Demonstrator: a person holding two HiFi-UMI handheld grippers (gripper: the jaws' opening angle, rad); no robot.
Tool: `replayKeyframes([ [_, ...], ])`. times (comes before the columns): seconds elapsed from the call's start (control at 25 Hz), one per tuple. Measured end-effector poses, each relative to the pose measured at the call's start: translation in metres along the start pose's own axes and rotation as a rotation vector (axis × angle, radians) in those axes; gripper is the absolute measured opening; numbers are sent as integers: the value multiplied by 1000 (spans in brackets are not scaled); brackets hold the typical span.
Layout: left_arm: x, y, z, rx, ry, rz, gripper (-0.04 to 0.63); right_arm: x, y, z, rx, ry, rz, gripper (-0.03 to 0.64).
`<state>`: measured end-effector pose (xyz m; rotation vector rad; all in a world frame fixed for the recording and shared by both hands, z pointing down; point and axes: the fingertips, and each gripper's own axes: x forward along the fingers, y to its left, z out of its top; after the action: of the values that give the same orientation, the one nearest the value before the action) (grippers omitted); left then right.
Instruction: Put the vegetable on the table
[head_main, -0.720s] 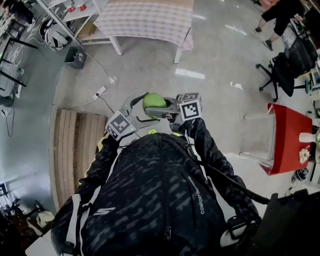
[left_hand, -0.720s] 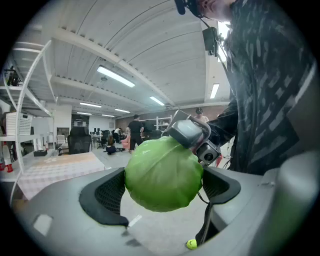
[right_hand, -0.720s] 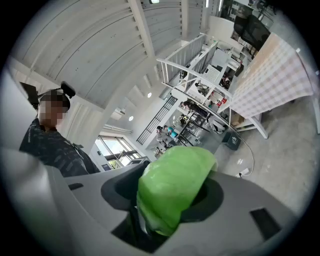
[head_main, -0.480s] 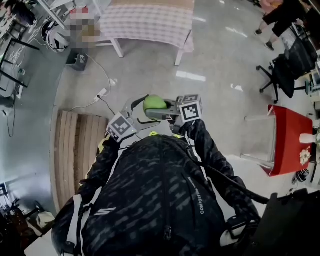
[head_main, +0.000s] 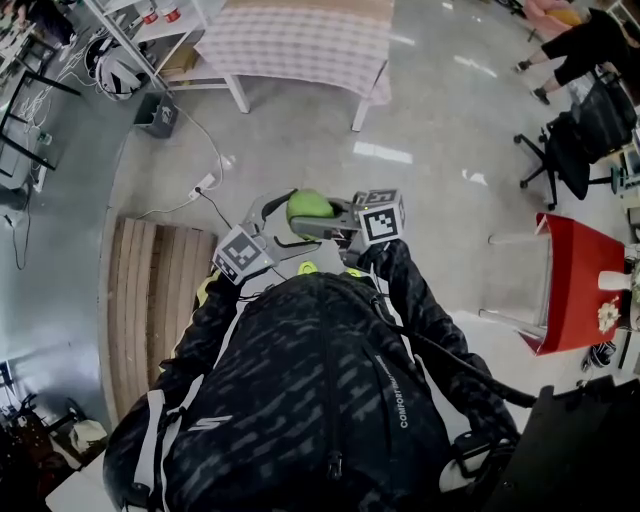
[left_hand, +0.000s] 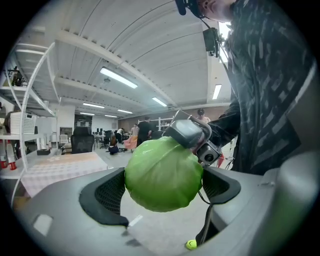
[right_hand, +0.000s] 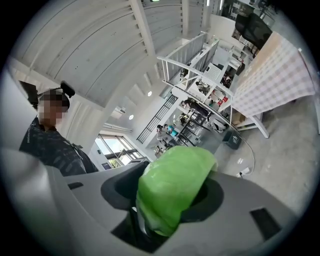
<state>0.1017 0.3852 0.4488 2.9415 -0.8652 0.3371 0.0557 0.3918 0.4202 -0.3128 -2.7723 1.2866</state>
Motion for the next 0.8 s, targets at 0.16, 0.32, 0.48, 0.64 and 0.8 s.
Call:
replayKeyframes([
  [0.16, -7, 1, -7, 0, 5, -4, 479, 9, -1, -4, 11, 6, -15, 196],
  [0.32, -13, 1, -10, -5, 3, -11, 479, 15, -3, -7, 14, 1, -21, 196],
  [0.48, -16, 3, -13, -3, 2, -19, 479, 19, -5, -8, 9, -6, -32, 196],
  [0.64, -18, -1, -17, 0, 7, -33, 479, 20, -5, -14, 15, -12, -44, 196],
  [0.8, -17, 2, -20, 0, 8, -39, 479, 22, -9, -13, 9, -11, -56, 195],
])
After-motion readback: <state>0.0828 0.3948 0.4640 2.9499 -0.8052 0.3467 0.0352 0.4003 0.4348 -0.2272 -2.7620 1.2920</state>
